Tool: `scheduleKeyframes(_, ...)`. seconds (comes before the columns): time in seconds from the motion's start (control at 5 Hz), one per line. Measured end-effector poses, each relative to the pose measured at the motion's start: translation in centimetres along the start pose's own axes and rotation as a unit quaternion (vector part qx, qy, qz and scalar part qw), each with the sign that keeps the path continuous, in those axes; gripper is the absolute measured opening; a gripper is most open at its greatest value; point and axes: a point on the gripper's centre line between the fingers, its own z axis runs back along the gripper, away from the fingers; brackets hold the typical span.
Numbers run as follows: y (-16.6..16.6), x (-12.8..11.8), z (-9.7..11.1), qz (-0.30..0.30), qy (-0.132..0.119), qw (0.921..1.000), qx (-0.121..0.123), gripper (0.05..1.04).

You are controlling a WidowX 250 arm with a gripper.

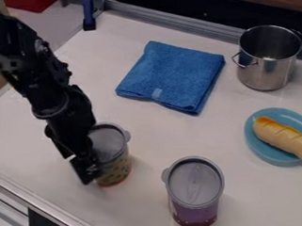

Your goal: Move the blue-spotted yellow can below the silver pot

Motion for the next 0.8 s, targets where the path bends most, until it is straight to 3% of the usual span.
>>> scheduleKeyframes(0.4, -1.0, 3.9, -0.6, 0.022, -0.035, 0.9992, -0.002, 0.996)
scheduleKeyframes(0.8, -2.0, 6.9, -1.1, 0.025, -0.053, 0.9983, 0.006, 0.996)
